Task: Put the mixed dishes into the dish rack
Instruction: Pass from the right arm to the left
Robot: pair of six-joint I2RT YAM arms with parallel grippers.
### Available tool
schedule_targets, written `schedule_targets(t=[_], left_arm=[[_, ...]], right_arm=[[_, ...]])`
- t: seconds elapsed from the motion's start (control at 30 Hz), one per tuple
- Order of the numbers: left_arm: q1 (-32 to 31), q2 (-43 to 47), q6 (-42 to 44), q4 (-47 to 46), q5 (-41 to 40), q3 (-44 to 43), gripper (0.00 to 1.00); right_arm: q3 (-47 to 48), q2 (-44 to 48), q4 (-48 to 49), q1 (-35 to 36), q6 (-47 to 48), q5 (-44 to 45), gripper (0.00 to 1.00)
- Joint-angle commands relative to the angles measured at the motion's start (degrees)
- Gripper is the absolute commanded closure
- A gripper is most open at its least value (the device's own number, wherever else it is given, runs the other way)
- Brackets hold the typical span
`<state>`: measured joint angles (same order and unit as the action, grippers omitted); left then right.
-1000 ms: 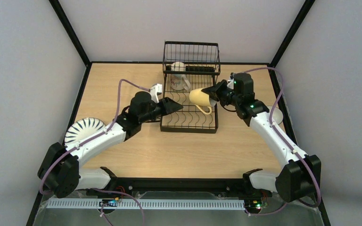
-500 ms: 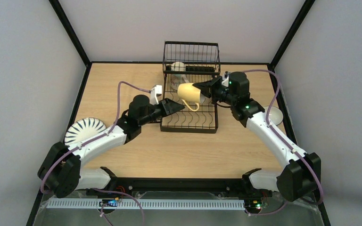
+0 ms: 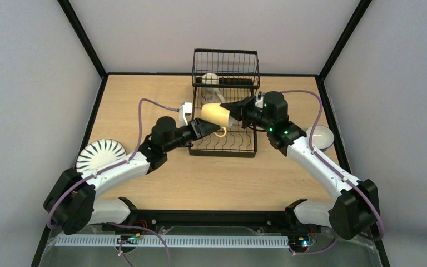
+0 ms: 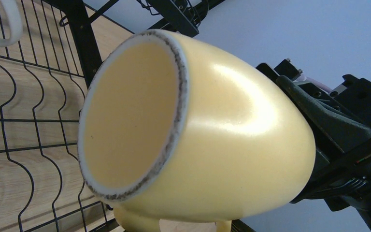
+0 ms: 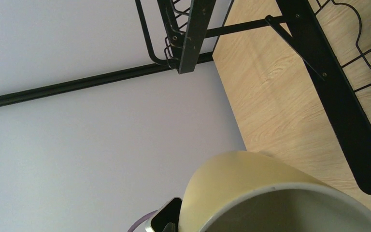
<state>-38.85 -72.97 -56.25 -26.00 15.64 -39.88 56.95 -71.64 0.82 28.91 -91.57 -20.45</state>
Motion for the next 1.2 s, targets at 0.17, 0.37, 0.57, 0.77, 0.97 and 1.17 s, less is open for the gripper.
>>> schedule_targets(t=[0.17, 0.37, 0.57, 0.77, 0.97, 1.17], left_arm=[[-0.6, 2.9, -1.1, -7.5, 0.9, 3.4, 0.01], [-0.6, 3.7, -0.7, -8.9, 3.0, 4.4, 0.01], [-0.6, 3.9, -1.1, -13.2, 5.7, 5.0, 0.06], [-0.6, 3.3, -1.4, -16.2, 8.4, 4.8, 0.12], [-0.7, 1.1, -0.8, -16.2, 13.0, 2.3, 0.27], [-0.6, 0.6, 0.3, -14.5, 15.1, 0.5, 0.3]], right_arm=[[-1.0, 2.8, 7.4, 0.7, -4.7, -2.2, 1.0], [-1.9, 3.8, 7.7, 0.7, -5.8, -2.6, 1.0], [-4.0, 4.5, 9.6, 0.7, -7.9, -2.9, 1.0], [-5.1, 4.4, 10.8, 0.7, -8.9, -3.8, 1.0], [-6.4, 5.1, 10.4, 0.7, -8.9, -4.8, 1.0], [-7.9, 6.3, 9.9, 0.7, -8.7, -5.8, 1.0]])
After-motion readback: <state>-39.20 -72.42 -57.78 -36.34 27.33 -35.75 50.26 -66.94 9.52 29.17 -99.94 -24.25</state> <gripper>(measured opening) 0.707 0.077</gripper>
